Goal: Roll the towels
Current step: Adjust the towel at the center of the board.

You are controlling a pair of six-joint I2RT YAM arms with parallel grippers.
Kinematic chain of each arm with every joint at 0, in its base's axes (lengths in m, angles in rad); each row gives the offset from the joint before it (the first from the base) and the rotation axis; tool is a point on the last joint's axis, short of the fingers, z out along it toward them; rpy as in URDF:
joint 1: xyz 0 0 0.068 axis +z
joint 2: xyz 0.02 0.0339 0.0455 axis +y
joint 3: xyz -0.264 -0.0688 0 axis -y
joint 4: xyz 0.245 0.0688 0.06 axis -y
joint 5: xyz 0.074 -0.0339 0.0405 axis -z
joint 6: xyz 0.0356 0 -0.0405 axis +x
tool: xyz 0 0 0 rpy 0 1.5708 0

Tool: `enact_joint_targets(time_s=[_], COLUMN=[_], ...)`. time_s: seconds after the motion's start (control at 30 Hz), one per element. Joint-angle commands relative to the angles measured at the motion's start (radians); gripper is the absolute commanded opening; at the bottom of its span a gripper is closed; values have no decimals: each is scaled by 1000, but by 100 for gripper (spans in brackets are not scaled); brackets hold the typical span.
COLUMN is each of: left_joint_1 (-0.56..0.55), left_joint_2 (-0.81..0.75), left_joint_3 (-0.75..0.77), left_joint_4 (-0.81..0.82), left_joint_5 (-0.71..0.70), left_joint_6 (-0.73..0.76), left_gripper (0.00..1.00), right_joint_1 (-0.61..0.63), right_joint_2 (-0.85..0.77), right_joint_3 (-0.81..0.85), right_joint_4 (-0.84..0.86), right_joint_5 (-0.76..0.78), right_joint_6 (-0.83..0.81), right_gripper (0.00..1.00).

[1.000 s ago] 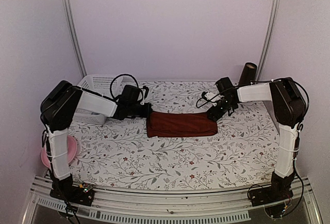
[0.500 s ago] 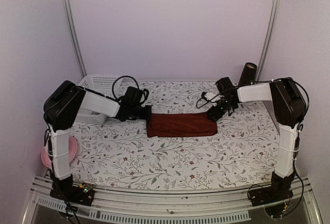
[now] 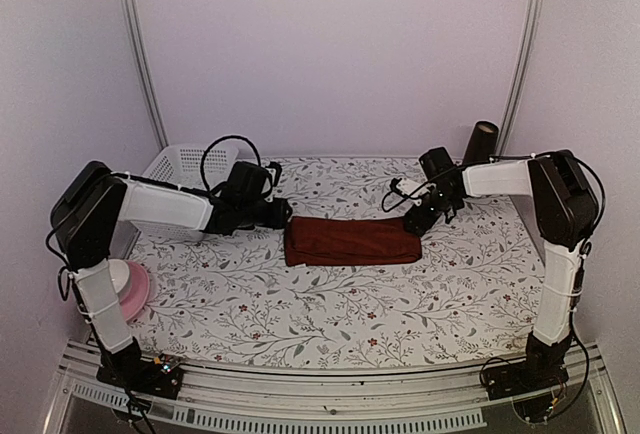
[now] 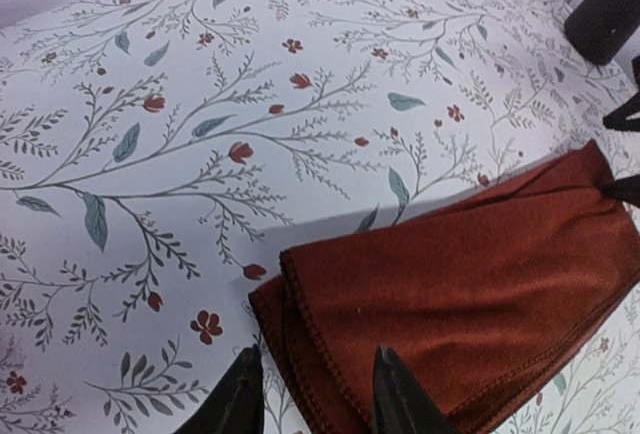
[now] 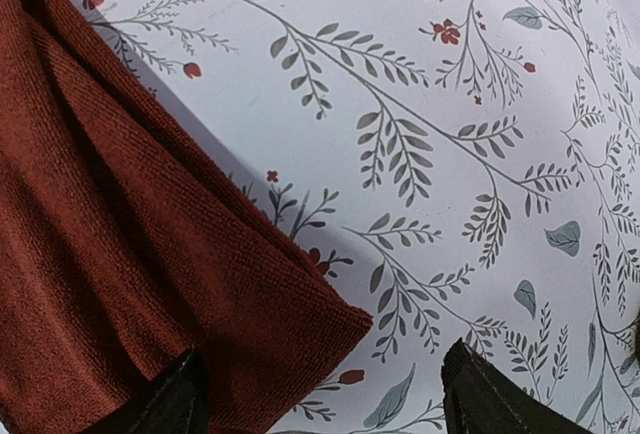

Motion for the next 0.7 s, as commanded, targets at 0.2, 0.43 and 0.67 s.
enact_joint_targets(time_s=[0.2, 0.43, 0.67], left_joint_1=[-91, -124, -140], left_joint_2=[-1, -7, 37], left_joint_3=[-127, -183, -186], left_joint_4=[25, 34, 14], left_joint_5=[-8, -33, -45], left_joint_6=[-34, -54, -53], left_gripper=[9, 0, 1], right_joint_1=[3, 2, 2], right_joint_2=[-66, -70, -72], right_joint_3=[-17, -17, -20], right_joint_4=[-15, -13, -14], right_joint_5=[-5, -5, 0], right_joint_6=[-18, -17, -21], right_gripper=[82, 82, 82])
